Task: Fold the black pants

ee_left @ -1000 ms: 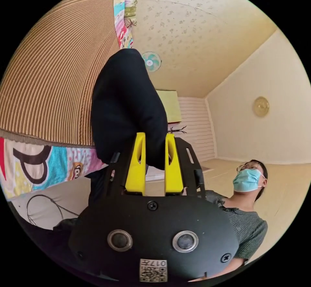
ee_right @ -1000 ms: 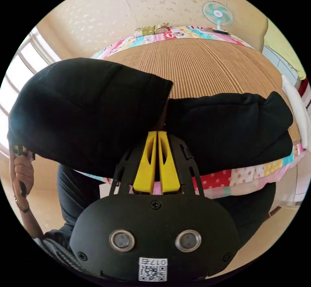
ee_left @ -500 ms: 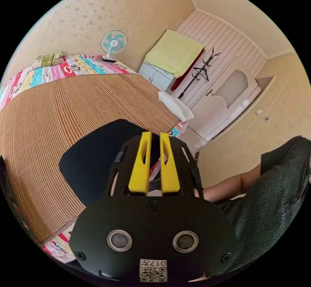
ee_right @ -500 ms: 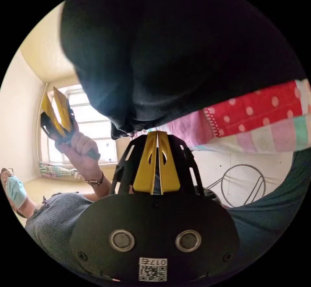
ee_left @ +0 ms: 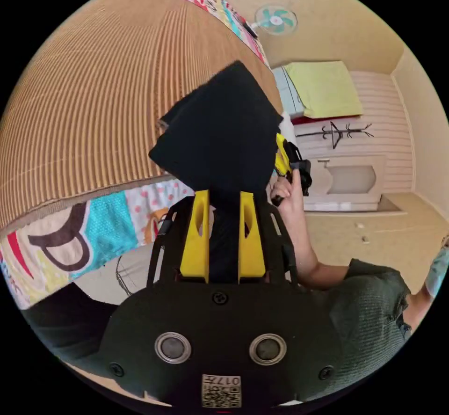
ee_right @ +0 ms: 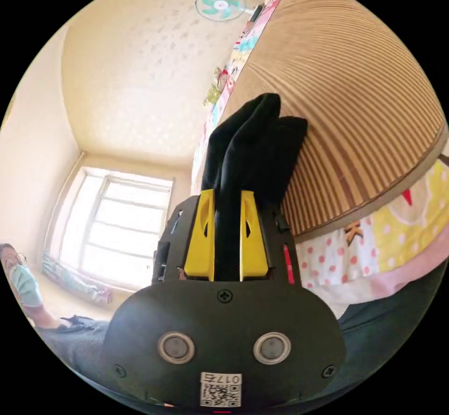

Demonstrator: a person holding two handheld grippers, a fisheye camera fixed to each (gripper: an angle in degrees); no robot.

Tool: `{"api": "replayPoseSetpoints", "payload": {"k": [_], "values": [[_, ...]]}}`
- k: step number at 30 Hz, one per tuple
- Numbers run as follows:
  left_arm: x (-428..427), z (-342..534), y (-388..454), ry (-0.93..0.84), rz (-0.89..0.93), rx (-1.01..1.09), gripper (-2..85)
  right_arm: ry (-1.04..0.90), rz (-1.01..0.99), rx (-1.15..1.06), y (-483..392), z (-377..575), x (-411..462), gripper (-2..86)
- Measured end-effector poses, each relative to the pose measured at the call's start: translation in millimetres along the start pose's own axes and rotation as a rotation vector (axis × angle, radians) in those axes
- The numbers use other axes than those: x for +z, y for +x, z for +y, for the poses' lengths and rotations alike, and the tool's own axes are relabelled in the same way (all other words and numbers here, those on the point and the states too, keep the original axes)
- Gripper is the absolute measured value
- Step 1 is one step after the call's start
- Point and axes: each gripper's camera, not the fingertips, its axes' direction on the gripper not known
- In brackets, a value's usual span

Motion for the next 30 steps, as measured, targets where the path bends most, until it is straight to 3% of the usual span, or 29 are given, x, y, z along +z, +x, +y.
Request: {"api": "replayPoseSetpoints", "payload": {"k": [1,3,7,12,15,17,19,21,23,27,30], "values": [[10.0,-0.8,12.4,-0.050,0.096,0.090,3.4,0.043,-0.014,-0.003,-1.9,-3.2,-11.2,5.7],[-2.5,5.0,19.4,0.060,0.118,0.128,2.5,0.070,-0.085,-0.078,-16.7,-9.3,-41.2,5.3],[-53.4,1.7,-0.5,0.350,-0.161,0.003,12.7,-0.055,-0.033,-0.124,-36.3,12.9,-57.2,9.1],[-13.0,-58.0,-21.9,0.112,0.054,0.027,12.4,-0.087,-0.006,0.067,-18.2,74.0,-84.8,18.6],[7.3,-73.5,-41.9,0.049,0.176,-0.165,6.9,-0.113,-0.089,0.230,4.2,98.8,-82.3,21.3],[24.3,-77.4,-43.7,-0.006,0.484,-0.239,4.5,-0.145,-0.166,0.276,10.2,107.4,-72.4,22.8],[30.1,-75.7,-32.3,-0.029,0.562,-0.257,3.9,-0.168,-0.287,0.270,8.9,109.3,-59.7,24.0],[33.4,-74.5,-10.9,-0.094,0.510,-0.217,3.8,-0.174,-0.449,0.203,-0.4,97.2,-42.4,24.4],[41.7,-65.5,17.4,-0.146,0.458,-0.165,3.8,-0.256,-0.433,0.194,-8.5,84.1,-18.4,23.6],[12.7,-68.7,20.8,-0.058,0.407,-0.121,4.7,-0.344,-0.517,0.067,-26.1,69.6,0.5,21.6],[-22.3,-77.4,52.2,-0.103,0.467,0.108,5.2,-0.288,-0.702,-0.038,-46.1,49.0,-7.6,20.5]]}}
